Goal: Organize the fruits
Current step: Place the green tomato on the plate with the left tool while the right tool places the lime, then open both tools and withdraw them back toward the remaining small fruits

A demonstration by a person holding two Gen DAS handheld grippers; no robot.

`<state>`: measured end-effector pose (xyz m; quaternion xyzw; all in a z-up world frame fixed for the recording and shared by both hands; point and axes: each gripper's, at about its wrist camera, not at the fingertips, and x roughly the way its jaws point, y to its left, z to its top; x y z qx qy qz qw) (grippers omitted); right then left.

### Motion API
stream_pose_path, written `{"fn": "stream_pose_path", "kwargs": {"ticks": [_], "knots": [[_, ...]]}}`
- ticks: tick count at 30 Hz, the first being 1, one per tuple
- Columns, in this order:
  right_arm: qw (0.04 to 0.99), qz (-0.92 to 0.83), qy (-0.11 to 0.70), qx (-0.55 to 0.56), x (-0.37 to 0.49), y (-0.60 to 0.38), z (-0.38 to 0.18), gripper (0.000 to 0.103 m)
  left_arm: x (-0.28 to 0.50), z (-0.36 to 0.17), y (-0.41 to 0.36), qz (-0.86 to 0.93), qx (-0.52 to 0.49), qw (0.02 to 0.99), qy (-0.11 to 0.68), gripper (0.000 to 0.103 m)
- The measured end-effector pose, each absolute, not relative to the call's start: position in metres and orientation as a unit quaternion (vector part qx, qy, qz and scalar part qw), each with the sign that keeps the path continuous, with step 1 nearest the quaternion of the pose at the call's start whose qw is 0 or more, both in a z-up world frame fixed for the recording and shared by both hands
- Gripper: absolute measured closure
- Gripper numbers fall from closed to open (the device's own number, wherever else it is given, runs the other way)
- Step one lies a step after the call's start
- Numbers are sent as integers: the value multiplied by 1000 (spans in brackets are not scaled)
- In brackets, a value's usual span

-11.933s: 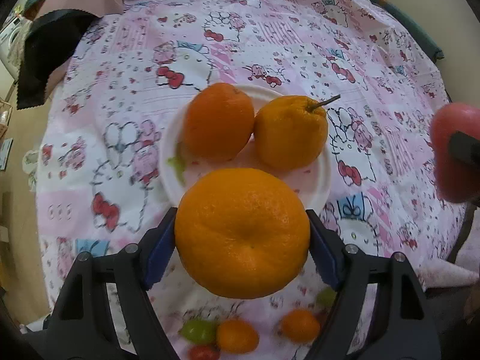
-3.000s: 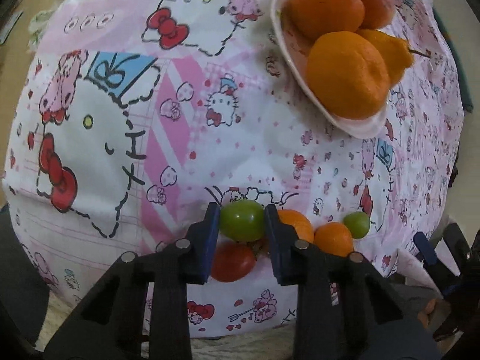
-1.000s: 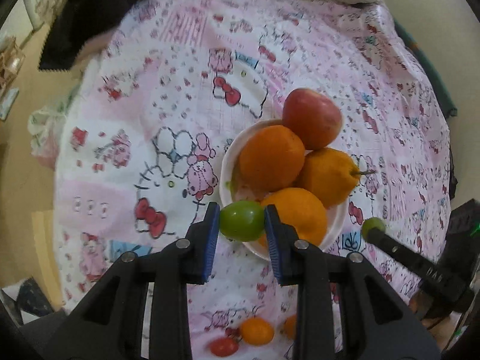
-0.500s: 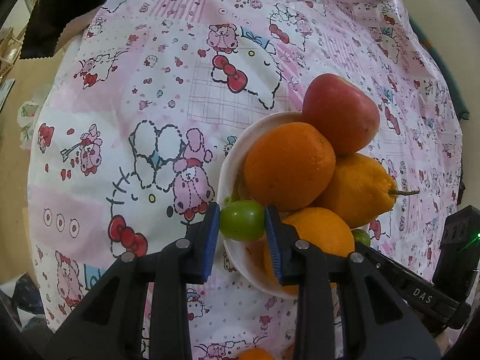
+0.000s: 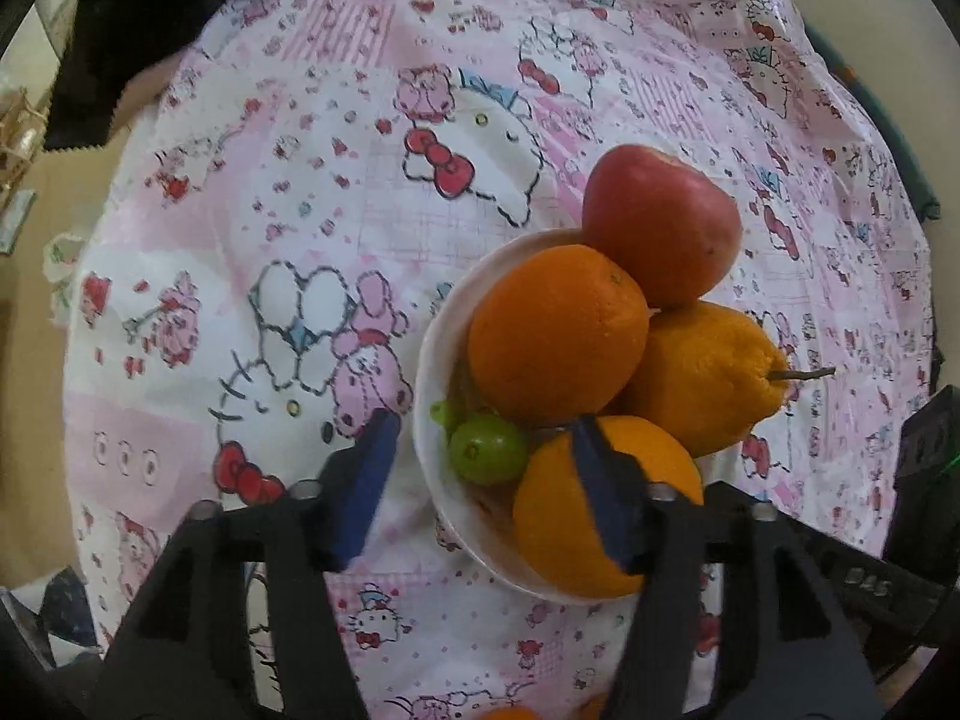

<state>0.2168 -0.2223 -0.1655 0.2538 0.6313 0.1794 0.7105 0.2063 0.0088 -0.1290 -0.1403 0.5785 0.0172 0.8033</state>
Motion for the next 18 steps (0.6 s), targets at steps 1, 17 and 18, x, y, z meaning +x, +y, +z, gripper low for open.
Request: {"fn": "stream_pose_path", "kwargs": {"ticks": [1,17,18], "knots": [[712,181,629,254,217,-222,-163,49,206,-128,8,16,-136,805,577,37],[731,186,605,257,215,-225,-142,18,199,-103,5,22,-106,834,540,22],[731,186,603,258,215,-225,-140,18,199,-102,4,22,-104,836,538,22]]}}
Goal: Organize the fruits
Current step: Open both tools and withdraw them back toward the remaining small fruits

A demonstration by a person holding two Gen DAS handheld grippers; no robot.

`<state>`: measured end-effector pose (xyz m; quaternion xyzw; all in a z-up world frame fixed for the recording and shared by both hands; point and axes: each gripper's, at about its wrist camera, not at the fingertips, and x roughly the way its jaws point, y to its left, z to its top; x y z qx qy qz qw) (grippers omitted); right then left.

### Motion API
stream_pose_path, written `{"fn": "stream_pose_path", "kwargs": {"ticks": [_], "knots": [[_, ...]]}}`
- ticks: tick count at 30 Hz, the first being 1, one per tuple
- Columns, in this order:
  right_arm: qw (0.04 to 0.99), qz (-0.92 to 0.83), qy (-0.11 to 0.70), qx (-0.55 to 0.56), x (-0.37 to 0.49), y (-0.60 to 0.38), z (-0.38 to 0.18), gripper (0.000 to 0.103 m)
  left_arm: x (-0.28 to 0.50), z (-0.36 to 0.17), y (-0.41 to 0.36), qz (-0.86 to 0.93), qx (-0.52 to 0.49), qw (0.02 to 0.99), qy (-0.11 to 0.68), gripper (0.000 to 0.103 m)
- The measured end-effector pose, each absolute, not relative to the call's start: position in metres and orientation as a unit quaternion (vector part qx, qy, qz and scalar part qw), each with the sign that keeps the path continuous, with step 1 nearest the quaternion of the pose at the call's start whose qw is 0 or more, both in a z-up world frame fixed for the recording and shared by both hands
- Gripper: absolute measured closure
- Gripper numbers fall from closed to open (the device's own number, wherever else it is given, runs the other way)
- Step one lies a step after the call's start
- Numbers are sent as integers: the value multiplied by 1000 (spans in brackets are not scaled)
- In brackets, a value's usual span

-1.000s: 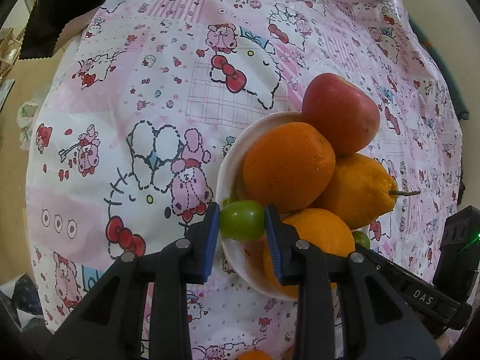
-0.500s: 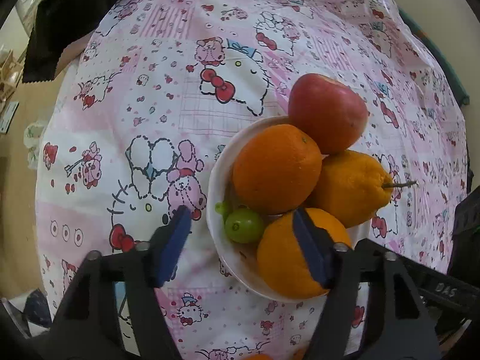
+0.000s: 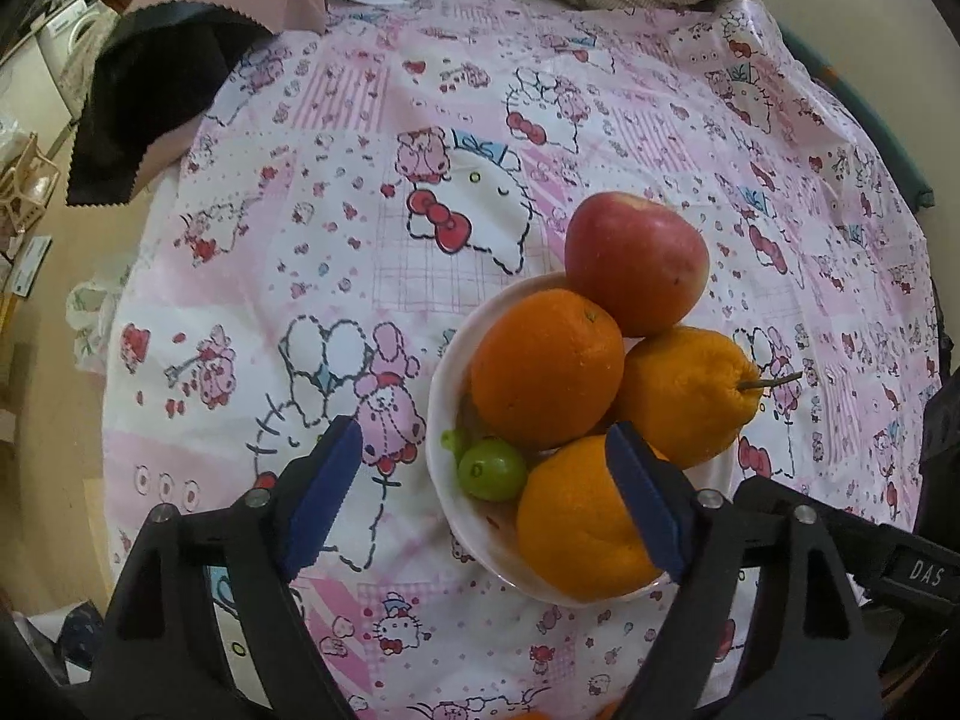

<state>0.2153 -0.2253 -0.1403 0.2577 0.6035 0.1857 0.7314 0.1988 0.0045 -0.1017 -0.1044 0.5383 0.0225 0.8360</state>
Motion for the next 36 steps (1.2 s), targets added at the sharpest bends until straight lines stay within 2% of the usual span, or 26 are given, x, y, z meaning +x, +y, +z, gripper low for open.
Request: {"fn": "stream_pose_path", "kwargs": {"ticks": [8,16,21,27,36], "knots": [[725,186,594,293,193,-241,-124,18,171,-74,9,38,-71,861,503,22],[739,180,595,259,133,-254,-96,17,115,-64,11,57,-80,864,494,22],[752,190,586,236,104,-253,-83,17,96,-58,-4,79,-48,870,485,22],[764,207,582,186,91,-250,-72,17,86,-47,-12,89,-81,861,494,22],[758,231,574,206,99,-261,-66,17,90,-41,-30,111,-59,862,490,13]]}}
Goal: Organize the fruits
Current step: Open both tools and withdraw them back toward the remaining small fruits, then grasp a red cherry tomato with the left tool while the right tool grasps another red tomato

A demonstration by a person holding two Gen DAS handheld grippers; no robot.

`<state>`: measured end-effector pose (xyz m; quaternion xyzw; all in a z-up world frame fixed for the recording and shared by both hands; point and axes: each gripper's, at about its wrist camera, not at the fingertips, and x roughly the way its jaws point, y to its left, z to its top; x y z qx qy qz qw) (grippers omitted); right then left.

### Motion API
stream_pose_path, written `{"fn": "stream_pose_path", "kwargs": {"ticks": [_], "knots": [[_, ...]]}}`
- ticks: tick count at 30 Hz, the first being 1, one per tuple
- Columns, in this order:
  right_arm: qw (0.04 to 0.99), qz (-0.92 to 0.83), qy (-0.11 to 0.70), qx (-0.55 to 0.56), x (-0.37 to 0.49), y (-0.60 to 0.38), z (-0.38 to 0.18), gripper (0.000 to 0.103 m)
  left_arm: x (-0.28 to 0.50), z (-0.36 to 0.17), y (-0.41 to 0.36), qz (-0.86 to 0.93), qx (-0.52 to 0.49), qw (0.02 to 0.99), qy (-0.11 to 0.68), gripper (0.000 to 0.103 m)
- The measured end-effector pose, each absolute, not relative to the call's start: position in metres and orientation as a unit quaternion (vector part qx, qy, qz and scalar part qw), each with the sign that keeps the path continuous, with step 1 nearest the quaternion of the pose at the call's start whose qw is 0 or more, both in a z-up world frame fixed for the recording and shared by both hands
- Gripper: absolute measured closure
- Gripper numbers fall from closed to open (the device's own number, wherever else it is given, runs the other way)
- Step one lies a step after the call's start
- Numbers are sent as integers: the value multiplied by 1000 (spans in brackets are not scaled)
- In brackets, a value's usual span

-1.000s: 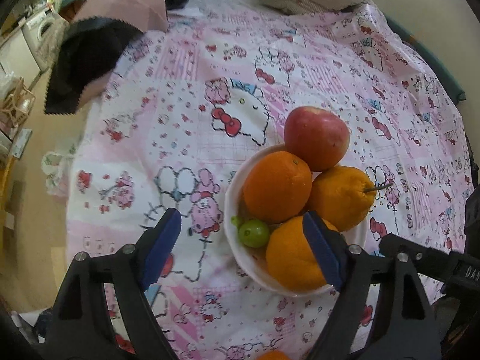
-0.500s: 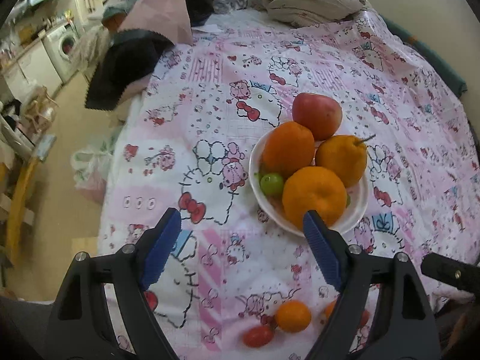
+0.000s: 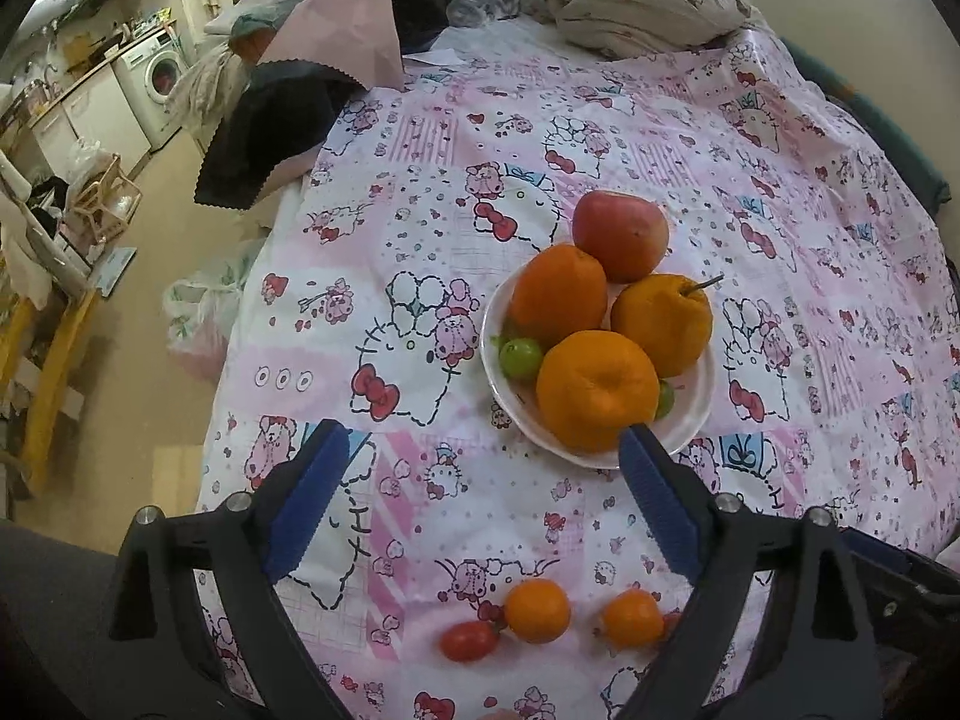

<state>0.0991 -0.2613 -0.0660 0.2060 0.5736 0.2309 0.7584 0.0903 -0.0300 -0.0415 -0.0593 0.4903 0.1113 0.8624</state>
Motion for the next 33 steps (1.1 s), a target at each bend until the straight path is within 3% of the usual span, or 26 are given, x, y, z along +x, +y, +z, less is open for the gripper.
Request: {"fn": "stream_pose_path", "kwargs": {"ticks": [15,33], "knots": [[757,230,576,205,103,-259,-66,17,96,-45,-39,103,-43,862,495,13],[753,207,597,183,73,-253,-86,17,48,-53,-21,49,-22,850,524,13]]}}
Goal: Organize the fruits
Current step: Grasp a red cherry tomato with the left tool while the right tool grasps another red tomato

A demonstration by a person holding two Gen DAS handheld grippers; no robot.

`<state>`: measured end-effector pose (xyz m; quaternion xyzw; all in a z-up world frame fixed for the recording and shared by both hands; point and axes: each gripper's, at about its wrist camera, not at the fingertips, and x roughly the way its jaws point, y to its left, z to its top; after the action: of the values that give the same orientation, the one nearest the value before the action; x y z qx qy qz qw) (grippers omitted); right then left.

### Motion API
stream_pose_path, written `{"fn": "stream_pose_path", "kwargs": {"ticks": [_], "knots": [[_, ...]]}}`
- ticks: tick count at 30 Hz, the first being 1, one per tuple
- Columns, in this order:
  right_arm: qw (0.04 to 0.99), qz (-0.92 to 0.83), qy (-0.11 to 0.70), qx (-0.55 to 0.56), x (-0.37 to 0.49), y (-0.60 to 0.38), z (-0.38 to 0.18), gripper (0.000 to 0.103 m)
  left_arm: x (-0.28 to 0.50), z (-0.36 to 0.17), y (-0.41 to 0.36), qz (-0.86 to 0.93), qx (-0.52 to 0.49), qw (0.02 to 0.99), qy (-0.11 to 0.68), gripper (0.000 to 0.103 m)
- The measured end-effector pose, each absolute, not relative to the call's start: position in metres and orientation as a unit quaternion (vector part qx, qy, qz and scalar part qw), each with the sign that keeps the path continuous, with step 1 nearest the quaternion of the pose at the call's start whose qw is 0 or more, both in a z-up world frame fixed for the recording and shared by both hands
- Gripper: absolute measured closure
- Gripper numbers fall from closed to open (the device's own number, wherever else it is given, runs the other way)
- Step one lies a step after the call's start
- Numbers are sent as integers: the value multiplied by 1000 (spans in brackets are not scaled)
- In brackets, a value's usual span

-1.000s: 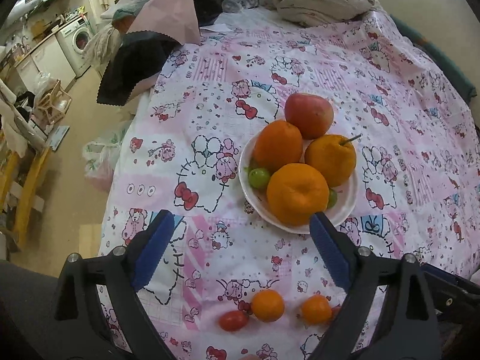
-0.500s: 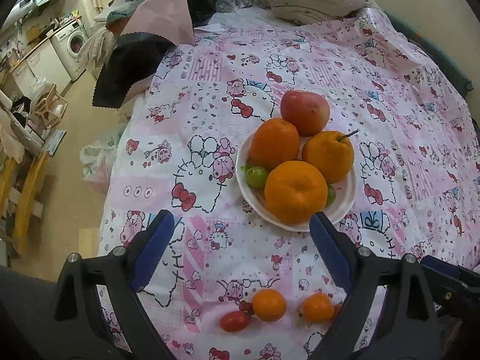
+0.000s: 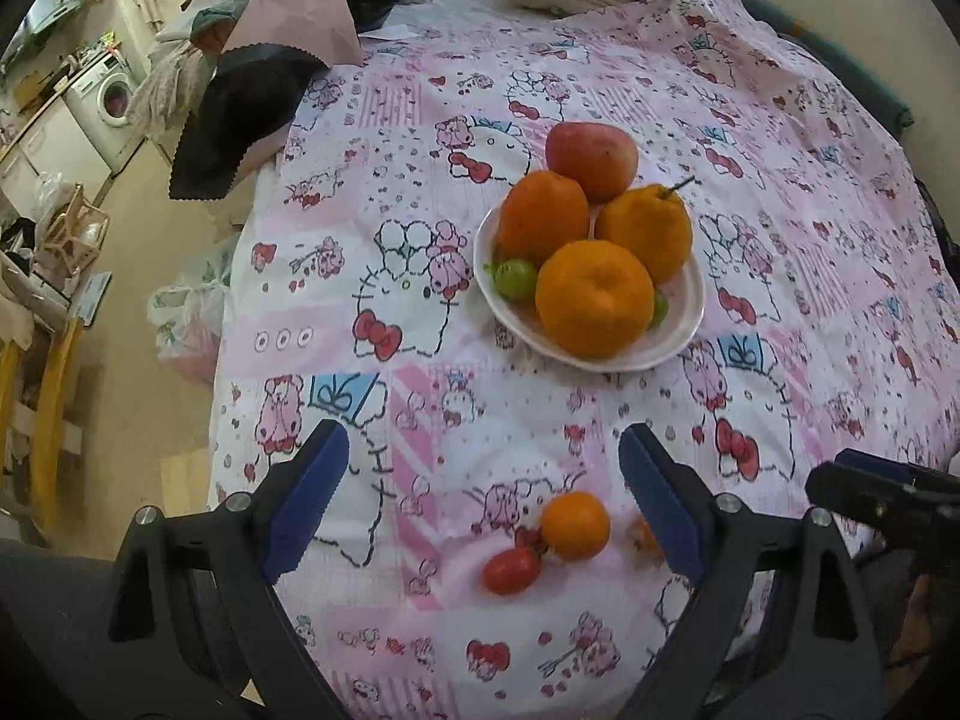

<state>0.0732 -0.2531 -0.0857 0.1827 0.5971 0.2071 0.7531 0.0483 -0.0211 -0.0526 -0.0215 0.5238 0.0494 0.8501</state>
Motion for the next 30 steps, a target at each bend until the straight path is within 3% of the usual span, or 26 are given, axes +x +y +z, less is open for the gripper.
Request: {"fn": "stream_pose_path", "kwargs": {"ticks": [15,21,26,28,30], "knots": [[713,154,636,250,58,-273,-119,17,20,-111,2,28,-76,779,622,15],[713,142,642,241,59,-269,-124,17,17,-135,-11,3,-61,758,649,35],[712,129,649,236,59,-273,-131,17,23,-141,-30,-26,-19,765,643,43],[709,126,653,236,60,-275,-135,17,25,-145,-34,-34,5,764,645,53],[705,126,666,209,60,-271,-140,19,27,-149,-35,-37,10,758,651,56]]}}
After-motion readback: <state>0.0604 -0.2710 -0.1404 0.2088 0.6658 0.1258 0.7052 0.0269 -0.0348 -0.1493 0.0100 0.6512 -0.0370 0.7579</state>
